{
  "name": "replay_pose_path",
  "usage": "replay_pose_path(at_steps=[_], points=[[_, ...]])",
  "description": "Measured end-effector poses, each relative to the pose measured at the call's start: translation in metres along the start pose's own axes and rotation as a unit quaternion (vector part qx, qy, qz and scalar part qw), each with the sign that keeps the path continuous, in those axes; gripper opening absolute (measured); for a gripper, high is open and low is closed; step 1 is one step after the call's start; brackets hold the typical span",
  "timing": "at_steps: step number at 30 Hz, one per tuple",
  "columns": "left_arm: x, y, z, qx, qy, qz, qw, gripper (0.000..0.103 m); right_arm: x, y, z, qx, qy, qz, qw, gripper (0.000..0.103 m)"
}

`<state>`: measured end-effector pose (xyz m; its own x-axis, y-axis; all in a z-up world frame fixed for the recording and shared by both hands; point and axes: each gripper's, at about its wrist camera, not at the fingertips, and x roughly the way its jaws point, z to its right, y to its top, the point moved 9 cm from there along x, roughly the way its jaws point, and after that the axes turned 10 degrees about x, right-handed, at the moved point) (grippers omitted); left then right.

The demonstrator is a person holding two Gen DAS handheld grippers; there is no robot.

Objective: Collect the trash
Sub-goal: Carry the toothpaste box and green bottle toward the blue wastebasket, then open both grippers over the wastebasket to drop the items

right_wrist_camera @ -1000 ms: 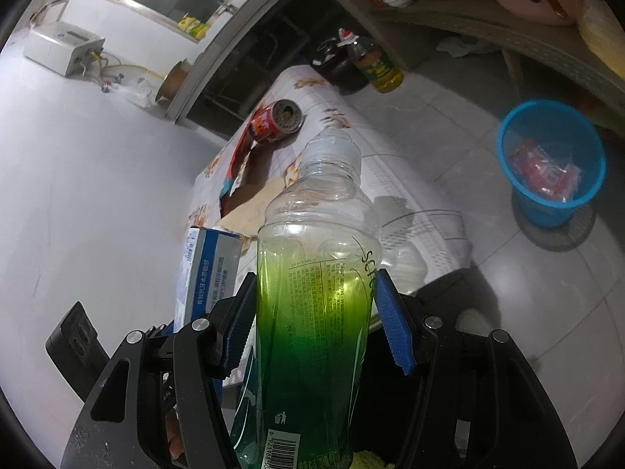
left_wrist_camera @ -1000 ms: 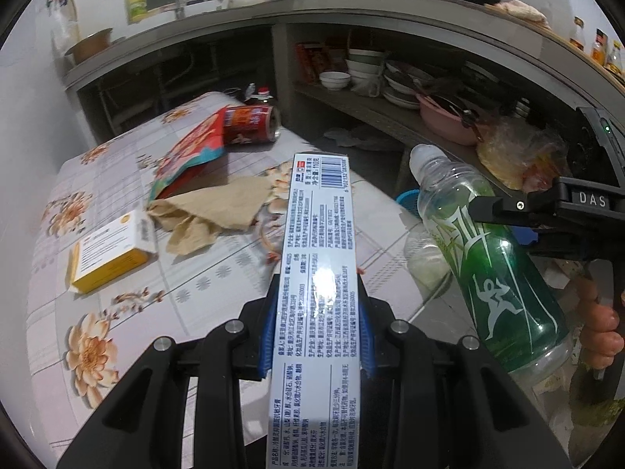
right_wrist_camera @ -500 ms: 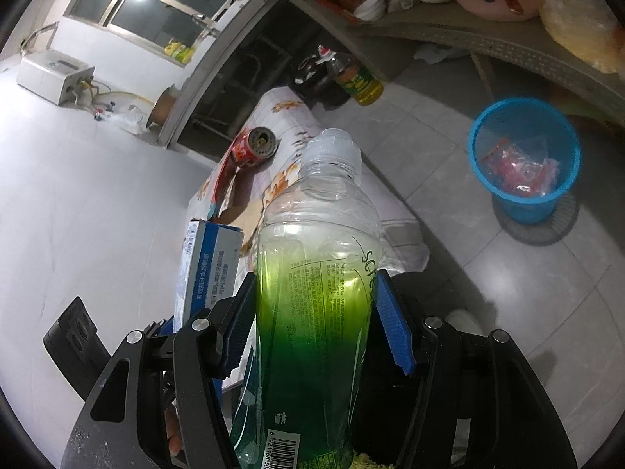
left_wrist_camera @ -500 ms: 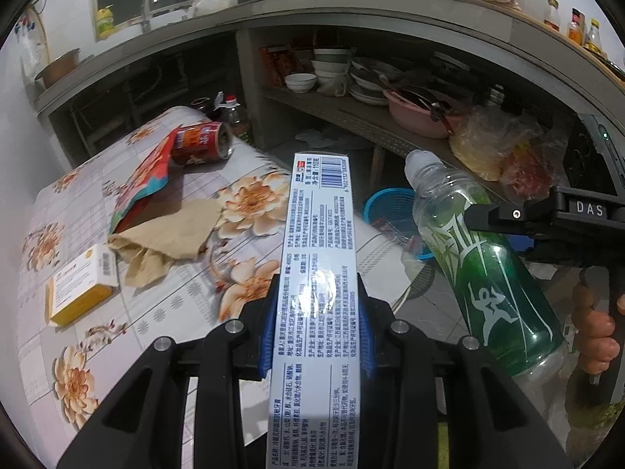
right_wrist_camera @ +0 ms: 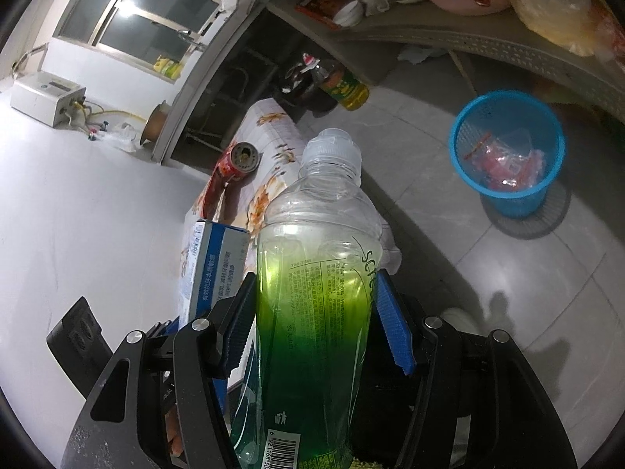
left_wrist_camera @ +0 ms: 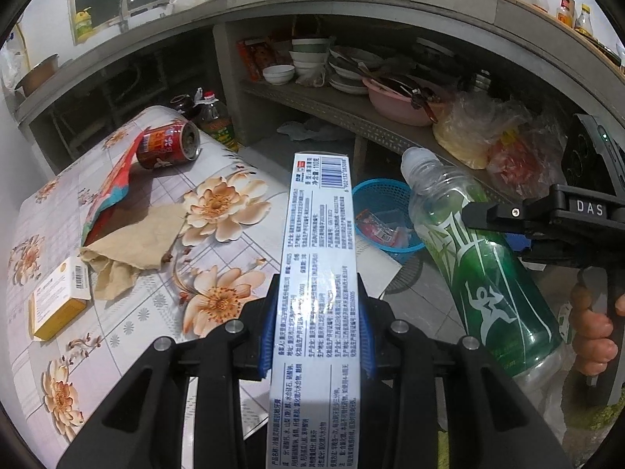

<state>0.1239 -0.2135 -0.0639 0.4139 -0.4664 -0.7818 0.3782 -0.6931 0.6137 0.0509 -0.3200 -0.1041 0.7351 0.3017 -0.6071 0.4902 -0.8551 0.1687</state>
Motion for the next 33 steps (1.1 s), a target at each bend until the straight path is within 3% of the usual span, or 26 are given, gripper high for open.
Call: replay_pose_path(at_steps=[6, 12, 18, 24, 28, 33], points=[[0.006, 0.011, 0.005, 0.002, -0.012, 0.000, 0.9999, 0.033, -0.010, 0.011, 0.012, 0.018, 0.006, 0.015, 1.000, 0.056], [0.012, 0.042, 0.007, -0.003, -0.034, 0.011, 0.9994, 0.033, -0.038, 0.037, 0.046, 0.053, -0.003, 0.061, 0.997, 0.056], [0.042, 0.085, 0.021, -0.016, -0.087, 0.003, 0.9961, 0.033, -0.054, 0.057, 0.087, 0.098, -0.019, 0.089, 0.991, 0.056], [0.102, 0.122, 0.051, -0.029, -0.139, -0.050, 0.9886, 0.033, -0.031, 0.074, 0.125, 0.155, -0.008, 0.070, 0.985, 0.056], [0.156, 0.138, 0.075, -0.035, -0.171, -0.111, 0.9784, 0.033, -0.006, 0.088, 0.152, 0.203, 0.007, 0.048, 0.978, 0.056], [0.220, 0.158, 0.095, -0.021, -0.158, -0.156, 0.9748, 0.033, 0.032, 0.117, 0.185, 0.254, 0.003, 0.036, 0.967, 0.056]])
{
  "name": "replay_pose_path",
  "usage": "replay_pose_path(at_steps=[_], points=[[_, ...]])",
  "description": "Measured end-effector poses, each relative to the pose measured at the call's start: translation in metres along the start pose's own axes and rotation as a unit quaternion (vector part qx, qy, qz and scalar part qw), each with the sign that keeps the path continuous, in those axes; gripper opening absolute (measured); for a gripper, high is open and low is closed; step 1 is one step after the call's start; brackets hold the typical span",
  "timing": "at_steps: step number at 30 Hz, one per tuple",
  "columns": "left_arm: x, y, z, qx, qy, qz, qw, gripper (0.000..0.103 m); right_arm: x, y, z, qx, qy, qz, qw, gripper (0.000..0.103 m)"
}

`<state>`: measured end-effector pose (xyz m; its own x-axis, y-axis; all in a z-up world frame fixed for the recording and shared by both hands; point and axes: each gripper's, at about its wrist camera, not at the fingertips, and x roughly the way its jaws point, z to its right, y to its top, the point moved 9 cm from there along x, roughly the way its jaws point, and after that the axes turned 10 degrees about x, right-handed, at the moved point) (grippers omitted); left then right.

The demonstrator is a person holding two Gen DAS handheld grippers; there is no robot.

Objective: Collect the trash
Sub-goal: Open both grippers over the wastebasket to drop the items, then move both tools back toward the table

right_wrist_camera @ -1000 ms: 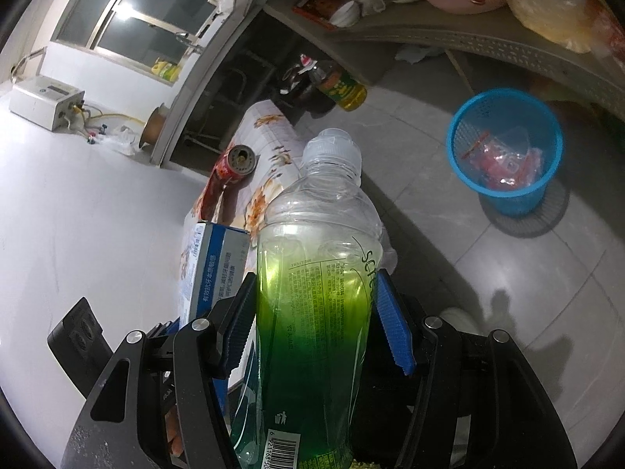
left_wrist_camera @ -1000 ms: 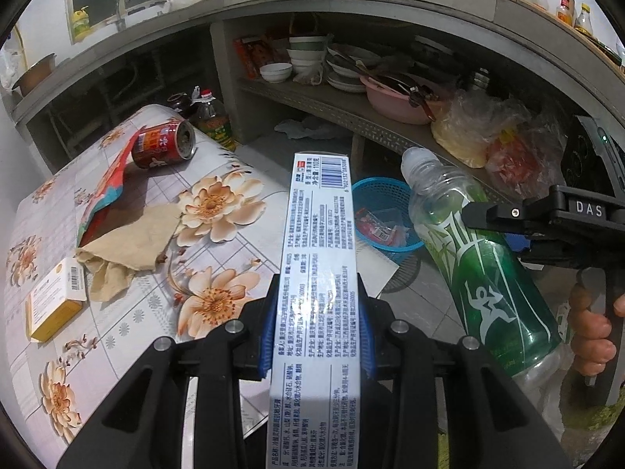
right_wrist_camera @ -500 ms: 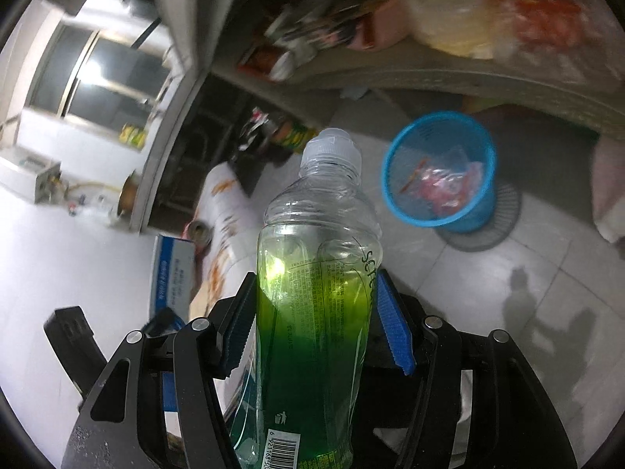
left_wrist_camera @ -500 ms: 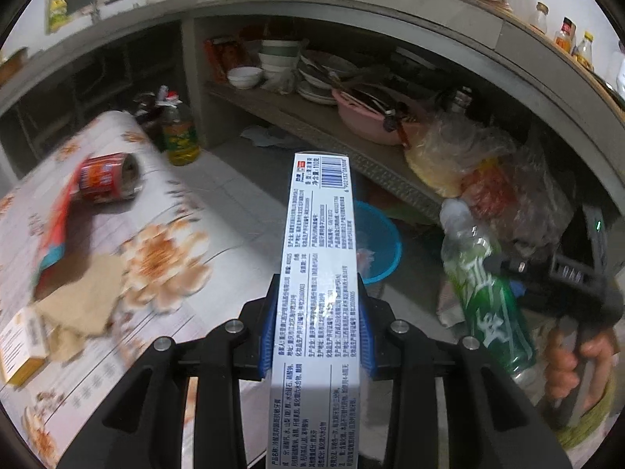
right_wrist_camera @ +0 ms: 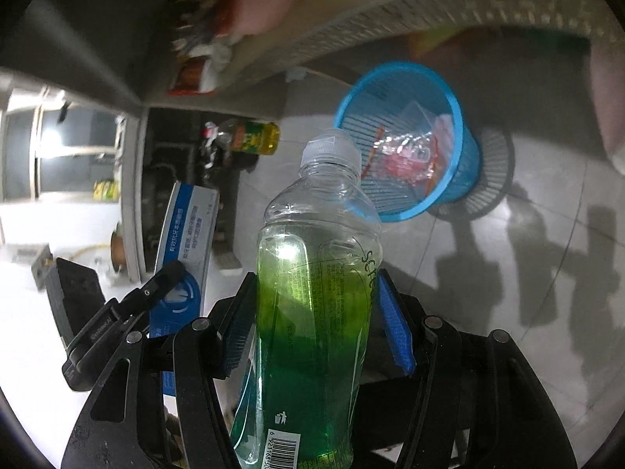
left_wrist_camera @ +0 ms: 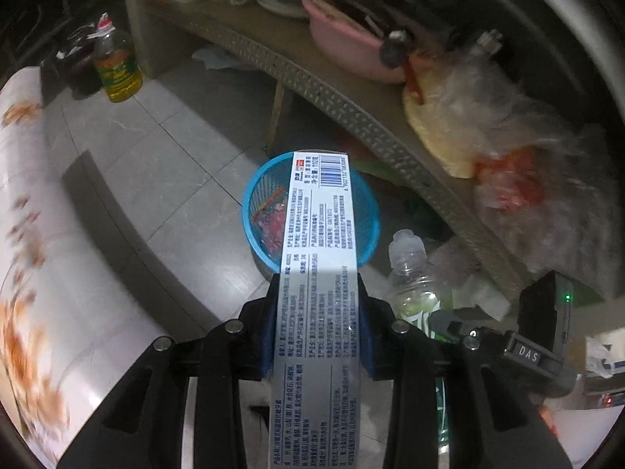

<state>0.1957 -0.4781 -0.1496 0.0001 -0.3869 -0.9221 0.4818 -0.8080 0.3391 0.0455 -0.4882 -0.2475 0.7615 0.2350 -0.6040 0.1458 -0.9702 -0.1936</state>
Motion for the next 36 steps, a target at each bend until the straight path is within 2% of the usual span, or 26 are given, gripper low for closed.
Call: replay_pose_path(at_steps=[4, 5, 7, 10, 13, 16, 22, 31, 36], points=[[0.034, 0.036, 0.000, -0.002, -0.002, -0.001, 1.0000, 0.035, 0.030, 0.042, -0.004, 0.025, 0.000, 0.024, 0.999, 0.059], [0.041, 0.047, -0.002, -0.005, -0.002, 0.005, 1.0000, 0.047, 0.033, 0.051, -0.006, 0.028, -0.001, 0.034, 0.999, 0.060], [0.048, 0.065, -0.008, -0.011, 0.011, 0.020, 0.9997, 0.061, 0.045, 0.074, -0.008, 0.029, 0.004, 0.063, 0.998, 0.067], [0.052, 0.077, -0.018, -0.029, 0.022, 0.033, 0.9988, 0.062, 0.055, 0.084, -0.001, 0.029, -0.014, 0.090, 0.995, 0.068], [0.048, 0.070, -0.019, -0.036, 0.003, 0.035, 0.9987, 0.062, 0.060, 0.072, 0.001, 0.013, -0.017, 0.090, 0.996, 0.069], [0.040, 0.062, -0.019, -0.022, 0.004, 0.038, 0.9990, 0.062, 0.059, 0.062, 0.006, -0.008, -0.035, 0.089, 0.995, 0.069], [0.019, 0.041, -0.027, -0.024, 0.006, 0.048, 0.9986, 0.062, 0.034, 0.045, 0.019, -0.024, -0.046, 0.094, 0.994, 0.069], [-0.052, 0.005, -0.032, -0.022, 0.000, 0.087, 0.9959, 0.062, -0.008, -0.001, 0.015, -0.072, -0.062, 0.101, 0.990, 0.069], [-0.099, -0.045, -0.040, -0.014, -0.006, 0.112, 0.9936, 0.064, -0.030, -0.035, -0.003, -0.131, -0.070, 0.102, 0.984, 0.072]])
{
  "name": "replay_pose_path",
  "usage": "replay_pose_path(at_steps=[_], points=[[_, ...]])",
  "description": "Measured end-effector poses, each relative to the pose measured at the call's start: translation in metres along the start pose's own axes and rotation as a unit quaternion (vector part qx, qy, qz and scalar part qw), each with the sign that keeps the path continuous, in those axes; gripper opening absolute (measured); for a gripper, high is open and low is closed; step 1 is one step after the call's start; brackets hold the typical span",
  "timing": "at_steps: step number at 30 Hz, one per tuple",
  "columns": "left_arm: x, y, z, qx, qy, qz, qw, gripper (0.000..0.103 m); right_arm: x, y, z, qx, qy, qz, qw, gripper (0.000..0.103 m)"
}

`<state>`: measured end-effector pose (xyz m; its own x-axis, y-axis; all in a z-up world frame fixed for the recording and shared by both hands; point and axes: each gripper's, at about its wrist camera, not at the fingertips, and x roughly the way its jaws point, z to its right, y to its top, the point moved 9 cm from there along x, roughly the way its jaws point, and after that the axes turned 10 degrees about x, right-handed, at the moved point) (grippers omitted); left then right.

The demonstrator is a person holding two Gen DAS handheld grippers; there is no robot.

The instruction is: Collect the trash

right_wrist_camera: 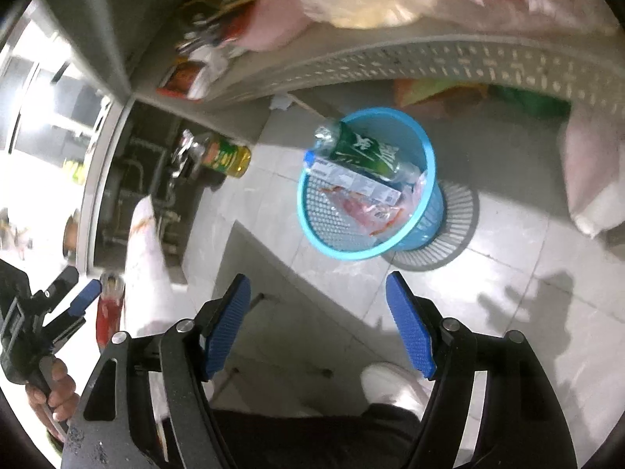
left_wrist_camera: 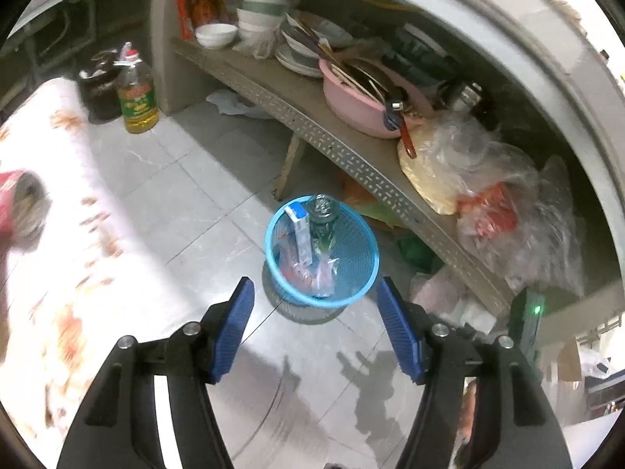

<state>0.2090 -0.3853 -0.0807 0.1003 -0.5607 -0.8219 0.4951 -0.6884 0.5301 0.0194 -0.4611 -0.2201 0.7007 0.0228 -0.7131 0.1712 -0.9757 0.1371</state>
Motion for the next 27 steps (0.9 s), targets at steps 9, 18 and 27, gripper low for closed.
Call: replay_pose_path(at_steps=[9, 18, 27], points=[[-0.118, -0.104, -0.090, -0.083, 0.063, 0.084, 0.9910, 0.064, -0.018, -0.054, -0.072, -0.102, 0.036, -0.037, 0.993, 0.074], [-0.214, -0.180, -0.291, -0.217, 0.286, 0.085, 0.9294, 0.064, 0.005, -0.128, -0.157, -0.191, 0.081, -0.110, 0.972, 0.074], [-0.203, -0.226, -0.387, -0.230, 0.348, 0.003, 0.9089, 0.053, 0.012, -0.185, -0.196, -0.257, 0.087, -0.153, 0.950, 0.074]])
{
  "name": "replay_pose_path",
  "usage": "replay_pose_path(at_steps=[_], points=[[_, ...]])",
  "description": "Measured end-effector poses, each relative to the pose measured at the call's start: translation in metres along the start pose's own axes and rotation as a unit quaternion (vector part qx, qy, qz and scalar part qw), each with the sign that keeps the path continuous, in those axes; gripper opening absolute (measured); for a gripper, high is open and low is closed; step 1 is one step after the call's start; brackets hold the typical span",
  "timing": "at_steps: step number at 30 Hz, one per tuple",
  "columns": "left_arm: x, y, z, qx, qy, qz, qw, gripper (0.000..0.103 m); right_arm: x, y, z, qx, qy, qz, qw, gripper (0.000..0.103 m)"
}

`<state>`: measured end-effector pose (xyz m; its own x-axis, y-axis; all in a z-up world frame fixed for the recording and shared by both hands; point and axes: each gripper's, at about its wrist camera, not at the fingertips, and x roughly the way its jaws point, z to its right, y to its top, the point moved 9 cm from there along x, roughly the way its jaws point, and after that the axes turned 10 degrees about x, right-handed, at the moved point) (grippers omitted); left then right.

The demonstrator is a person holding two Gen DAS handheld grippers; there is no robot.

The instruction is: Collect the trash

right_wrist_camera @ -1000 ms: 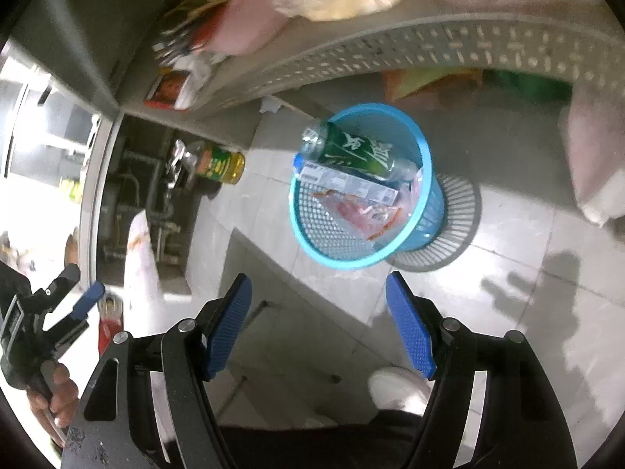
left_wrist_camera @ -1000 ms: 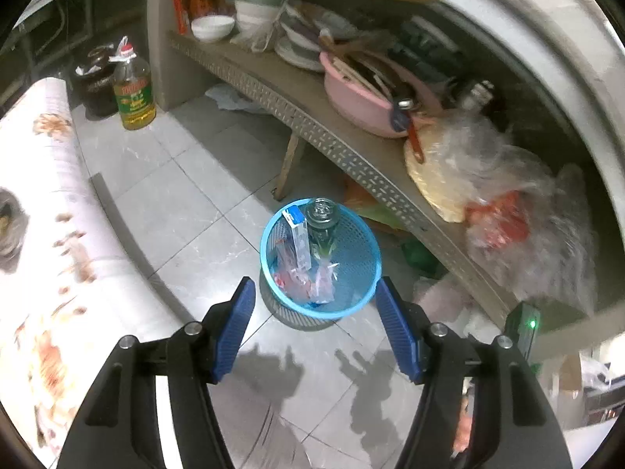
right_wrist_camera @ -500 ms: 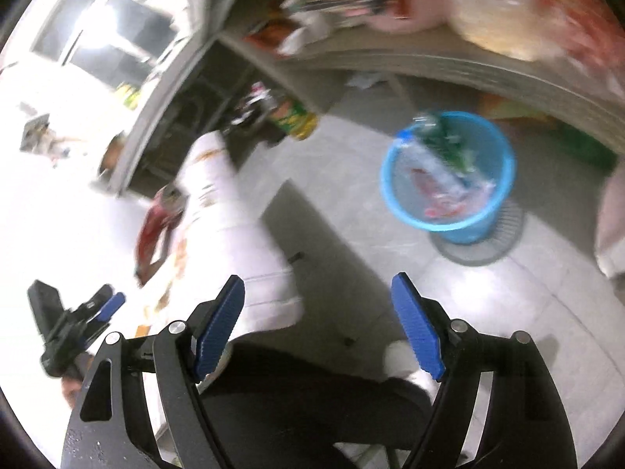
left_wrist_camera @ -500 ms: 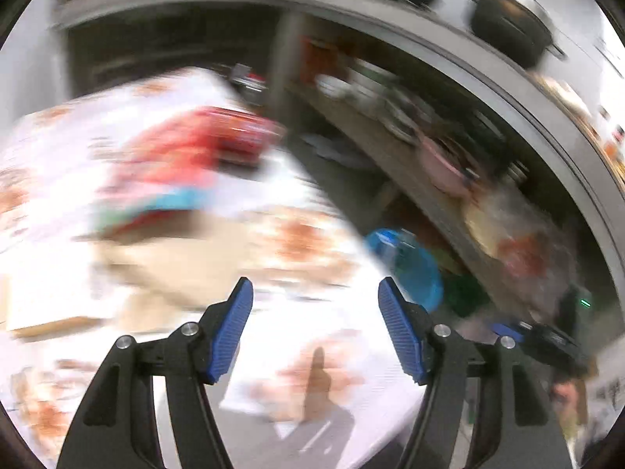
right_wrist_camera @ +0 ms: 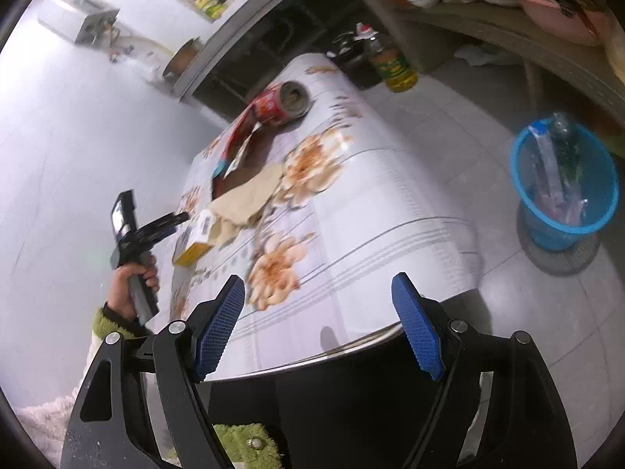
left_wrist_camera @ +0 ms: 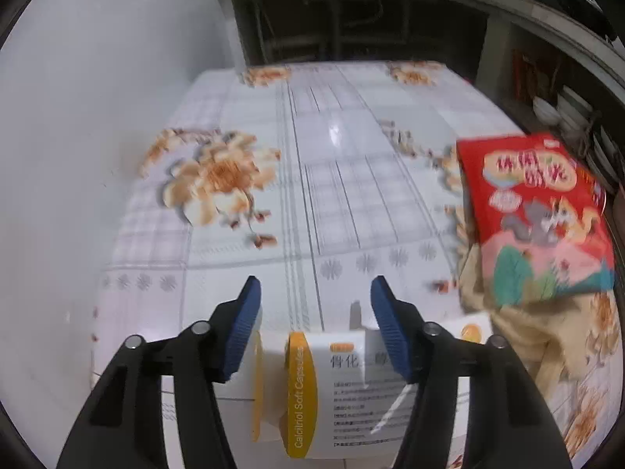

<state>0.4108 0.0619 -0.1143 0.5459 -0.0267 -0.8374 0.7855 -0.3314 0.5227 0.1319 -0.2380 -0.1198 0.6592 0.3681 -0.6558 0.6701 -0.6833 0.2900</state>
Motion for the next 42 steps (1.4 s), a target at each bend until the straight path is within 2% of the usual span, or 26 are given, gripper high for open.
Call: replay_pose_path(at_steps=[3, 5, 11, 15, 21, 24, 26, 34, 38, 42], points=[[-0.006, -0.015, 0.008, 0.000, -0.022, 0.007, 0.9997, 0.050, 0.004, -0.006, -0.005, -0.004, -0.005, -0.011, 1.000, 0.074], [-0.014, -0.028, 0.015, -0.009, -0.052, 0.002, 0.9986, 0.047, 0.007, -0.009, -0.011, -0.006, -0.008, -0.015, 1.000, 0.074], [-0.044, -0.080, 0.036, -0.010, -0.121, -0.016, 0.9925, 0.047, 0.019, -0.017, -0.033, -0.022, -0.004, -0.031, 0.999, 0.074], [-0.061, -0.116, 0.053, -0.022, -0.170, -0.031, 0.9847, 0.047, 0.036, -0.027, -0.050, -0.033, 0.005, -0.053, 0.998, 0.074], [-0.091, -0.140, 0.092, -0.030, -0.247, -0.024, 0.9682, 0.046, 0.059, -0.044, -0.072, -0.038, 0.018, -0.083, 0.996, 0.074], [-0.095, -0.143, 0.105, -0.027, -0.252, -0.016, 0.9672, 0.046, 0.063, -0.048, -0.078, -0.039, 0.018, -0.088, 0.995, 0.074], [-0.096, -0.146, 0.112, -0.034, -0.266, -0.017, 0.9633, 0.047, 0.067, -0.052, -0.084, -0.038, 0.020, -0.093, 0.995, 0.075], [-0.093, -0.144, 0.106, -0.092, -0.291, -0.012, 0.9521, 0.047, 0.076, -0.054, -0.105, -0.042, 0.017, -0.106, 0.993, 0.076], [-0.092, -0.142, 0.107, -0.097, -0.288, -0.011, 0.9527, 0.047, 0.076, -0.053, -0.115, -0.043, 0.030, -0.110, 0.993, 0.076], [-0.091, -0.142, 0.106, -0.111, -0.288, -0.011, 0.9511, 0.047, 0.077, -0.054, -0.124, -0.060, 0.015, -0.110, 0.992, 0.076]])
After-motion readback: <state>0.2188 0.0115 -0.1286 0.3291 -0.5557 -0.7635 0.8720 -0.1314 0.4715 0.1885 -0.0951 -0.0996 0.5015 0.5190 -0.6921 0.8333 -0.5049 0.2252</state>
